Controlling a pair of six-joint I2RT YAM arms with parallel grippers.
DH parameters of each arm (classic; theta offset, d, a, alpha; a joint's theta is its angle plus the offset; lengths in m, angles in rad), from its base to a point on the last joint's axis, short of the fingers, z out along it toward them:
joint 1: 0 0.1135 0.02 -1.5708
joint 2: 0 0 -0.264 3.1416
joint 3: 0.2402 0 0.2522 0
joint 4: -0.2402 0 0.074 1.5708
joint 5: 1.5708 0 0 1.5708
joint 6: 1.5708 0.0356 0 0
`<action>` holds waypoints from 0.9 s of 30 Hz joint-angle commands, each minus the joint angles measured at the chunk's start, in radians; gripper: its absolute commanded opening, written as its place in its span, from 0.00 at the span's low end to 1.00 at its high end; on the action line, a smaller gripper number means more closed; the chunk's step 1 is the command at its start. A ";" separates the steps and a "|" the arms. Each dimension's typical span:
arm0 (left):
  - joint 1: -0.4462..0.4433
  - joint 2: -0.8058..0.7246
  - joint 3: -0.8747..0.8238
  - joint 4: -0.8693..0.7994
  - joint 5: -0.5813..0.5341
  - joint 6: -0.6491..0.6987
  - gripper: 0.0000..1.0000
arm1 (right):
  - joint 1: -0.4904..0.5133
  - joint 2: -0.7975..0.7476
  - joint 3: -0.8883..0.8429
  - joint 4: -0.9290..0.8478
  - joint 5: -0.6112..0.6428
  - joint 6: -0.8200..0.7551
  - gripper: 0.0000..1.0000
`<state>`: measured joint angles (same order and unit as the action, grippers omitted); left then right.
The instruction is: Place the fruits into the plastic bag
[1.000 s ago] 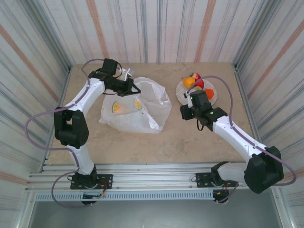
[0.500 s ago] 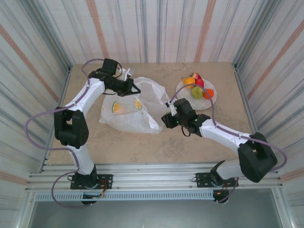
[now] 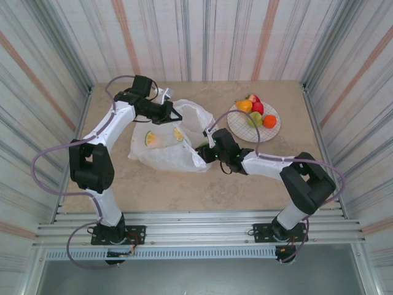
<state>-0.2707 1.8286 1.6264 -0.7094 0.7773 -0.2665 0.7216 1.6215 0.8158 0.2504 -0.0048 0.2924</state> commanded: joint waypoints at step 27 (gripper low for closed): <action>-0.015 -0.045 -0.008 -0.010 0.014 -0.003 0.00 | 0.073 0.341 0.341 0.042 0.007 0.683 0.66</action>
<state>-0.2817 1.8286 1.6264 -0.7090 0.7776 -0.2665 0.7963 1.9385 1.1126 0.2783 0.0612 0.8932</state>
